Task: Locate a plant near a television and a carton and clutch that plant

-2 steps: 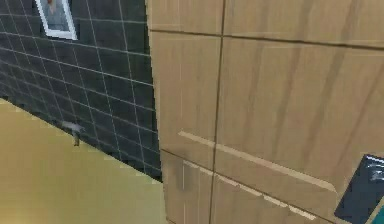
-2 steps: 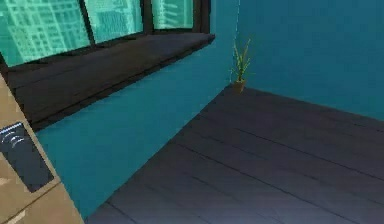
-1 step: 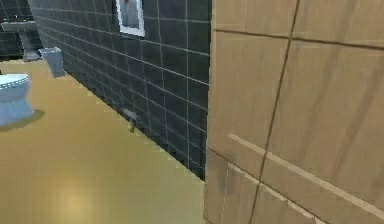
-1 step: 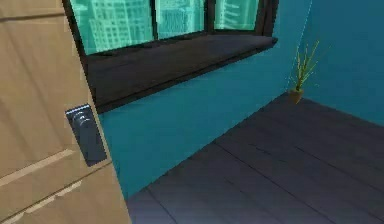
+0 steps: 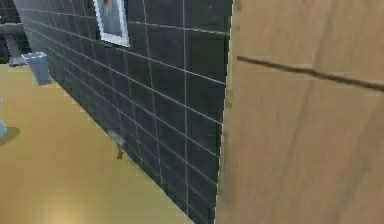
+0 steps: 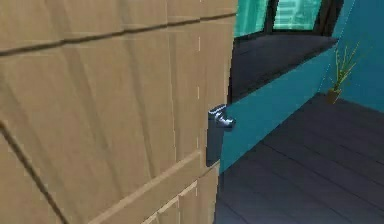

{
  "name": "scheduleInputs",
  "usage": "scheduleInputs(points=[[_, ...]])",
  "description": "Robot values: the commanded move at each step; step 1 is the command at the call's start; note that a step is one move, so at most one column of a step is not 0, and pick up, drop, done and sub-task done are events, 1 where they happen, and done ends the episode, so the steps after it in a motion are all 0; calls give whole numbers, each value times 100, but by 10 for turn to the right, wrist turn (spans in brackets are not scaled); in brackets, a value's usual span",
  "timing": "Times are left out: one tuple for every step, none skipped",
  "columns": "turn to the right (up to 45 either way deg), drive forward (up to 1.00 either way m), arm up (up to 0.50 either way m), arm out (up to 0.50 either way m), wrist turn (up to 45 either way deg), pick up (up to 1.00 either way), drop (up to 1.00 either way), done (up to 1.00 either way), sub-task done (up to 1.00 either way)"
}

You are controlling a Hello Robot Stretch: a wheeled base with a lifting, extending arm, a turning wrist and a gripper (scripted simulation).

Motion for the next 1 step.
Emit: scheduleInputs(points=[[-360, 0, 0, 0, 0, 0, 0, 0, 0]])
